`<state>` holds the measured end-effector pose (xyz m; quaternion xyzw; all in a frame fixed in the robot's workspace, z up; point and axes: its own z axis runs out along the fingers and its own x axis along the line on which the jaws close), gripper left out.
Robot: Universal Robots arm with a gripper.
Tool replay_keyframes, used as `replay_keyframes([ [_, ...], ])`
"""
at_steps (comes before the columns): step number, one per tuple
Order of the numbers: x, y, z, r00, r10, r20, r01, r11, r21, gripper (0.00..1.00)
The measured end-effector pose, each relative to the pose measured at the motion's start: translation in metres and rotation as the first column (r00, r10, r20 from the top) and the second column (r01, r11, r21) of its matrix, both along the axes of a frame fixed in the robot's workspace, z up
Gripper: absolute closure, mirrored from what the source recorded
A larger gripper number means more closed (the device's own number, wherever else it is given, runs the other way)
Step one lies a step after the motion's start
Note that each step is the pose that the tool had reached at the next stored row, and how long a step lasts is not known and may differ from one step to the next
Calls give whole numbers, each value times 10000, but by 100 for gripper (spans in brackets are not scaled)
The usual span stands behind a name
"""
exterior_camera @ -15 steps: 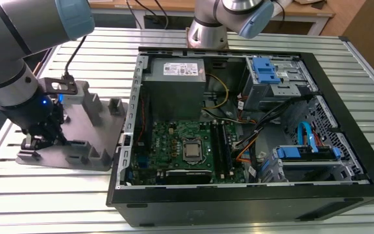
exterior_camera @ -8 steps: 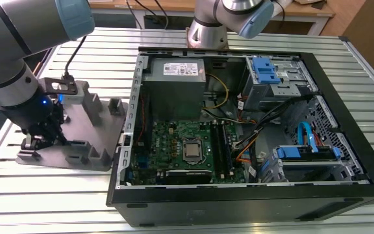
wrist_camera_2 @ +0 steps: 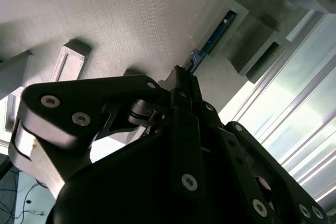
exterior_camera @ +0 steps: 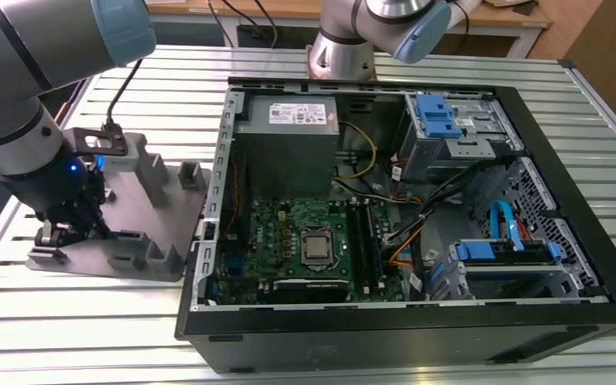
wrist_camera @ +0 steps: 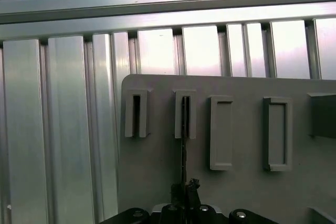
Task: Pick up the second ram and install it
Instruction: 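Pick up the second ram and move it above second insertion slot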
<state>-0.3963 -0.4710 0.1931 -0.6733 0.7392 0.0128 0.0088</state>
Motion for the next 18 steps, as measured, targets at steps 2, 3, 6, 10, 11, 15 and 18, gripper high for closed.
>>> replay_keyframes([
  [2,0,0,10,10000,1,2,-1,10000,2,89],
  [3,0,0,33,10000,1,1,-1,10000,1,89],
  [6,0,0,151,10000,0,0,0,10000,0,89],
  [10,0,0,301,10000,0,1,0,10000,0,89],
  [11,0,0,332,10000,0,1,0,10000,0,89],
  [15,0,0,438,10000,0,0,0,10000,0,89],
  [18,0,0,507,10000,0,-1,0,10000,-1,89],
])
